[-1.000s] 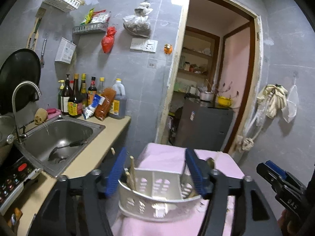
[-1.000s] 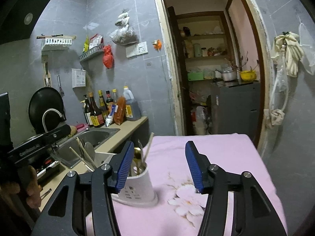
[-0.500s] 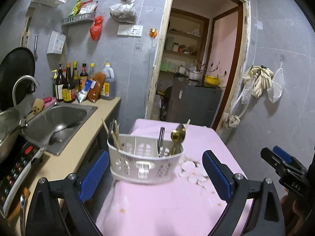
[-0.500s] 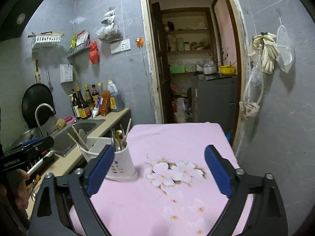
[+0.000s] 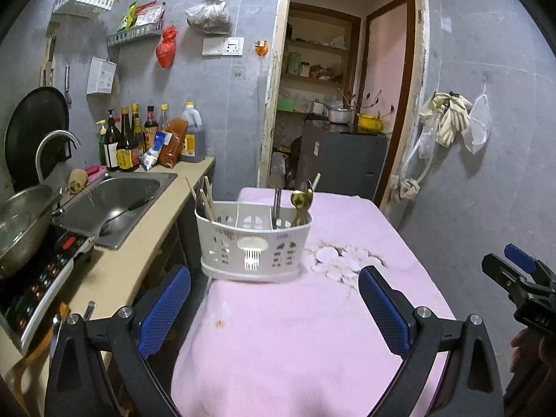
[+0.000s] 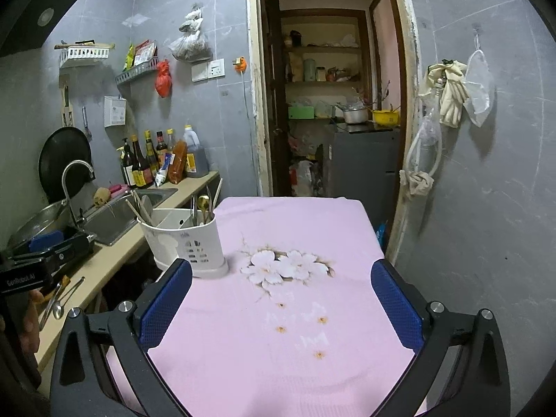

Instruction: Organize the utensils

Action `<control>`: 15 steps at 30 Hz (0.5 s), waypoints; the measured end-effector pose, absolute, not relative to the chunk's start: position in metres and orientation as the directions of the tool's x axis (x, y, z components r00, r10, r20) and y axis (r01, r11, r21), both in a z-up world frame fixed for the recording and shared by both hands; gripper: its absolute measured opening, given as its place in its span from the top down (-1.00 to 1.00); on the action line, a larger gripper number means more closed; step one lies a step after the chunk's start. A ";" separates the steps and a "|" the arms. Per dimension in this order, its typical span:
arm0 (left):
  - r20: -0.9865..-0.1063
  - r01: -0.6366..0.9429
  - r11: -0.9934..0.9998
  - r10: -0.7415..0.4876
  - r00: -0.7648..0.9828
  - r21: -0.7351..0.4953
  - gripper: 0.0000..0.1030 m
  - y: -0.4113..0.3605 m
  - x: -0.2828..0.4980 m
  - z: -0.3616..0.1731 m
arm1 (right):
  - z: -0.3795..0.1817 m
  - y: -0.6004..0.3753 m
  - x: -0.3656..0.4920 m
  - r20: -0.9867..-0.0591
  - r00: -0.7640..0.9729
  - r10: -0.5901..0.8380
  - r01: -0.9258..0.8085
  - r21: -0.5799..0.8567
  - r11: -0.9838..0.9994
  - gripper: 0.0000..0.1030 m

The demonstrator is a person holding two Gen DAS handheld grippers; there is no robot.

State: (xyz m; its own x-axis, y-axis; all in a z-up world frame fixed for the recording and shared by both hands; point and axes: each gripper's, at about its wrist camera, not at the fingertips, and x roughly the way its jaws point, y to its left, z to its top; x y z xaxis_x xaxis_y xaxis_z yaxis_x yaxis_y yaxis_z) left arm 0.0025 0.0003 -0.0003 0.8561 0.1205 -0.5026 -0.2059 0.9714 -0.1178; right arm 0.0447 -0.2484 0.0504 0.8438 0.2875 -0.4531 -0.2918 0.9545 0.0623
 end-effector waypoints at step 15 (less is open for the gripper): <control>-0.485 -0.189 0.976 0.115 0.867 -0.107 -0.90 -0.006 -0.016 -0.002 | 0.052 -0.253 0.028 -0.447 0.840 0.308 -0.311 0.069 0.948 -0.97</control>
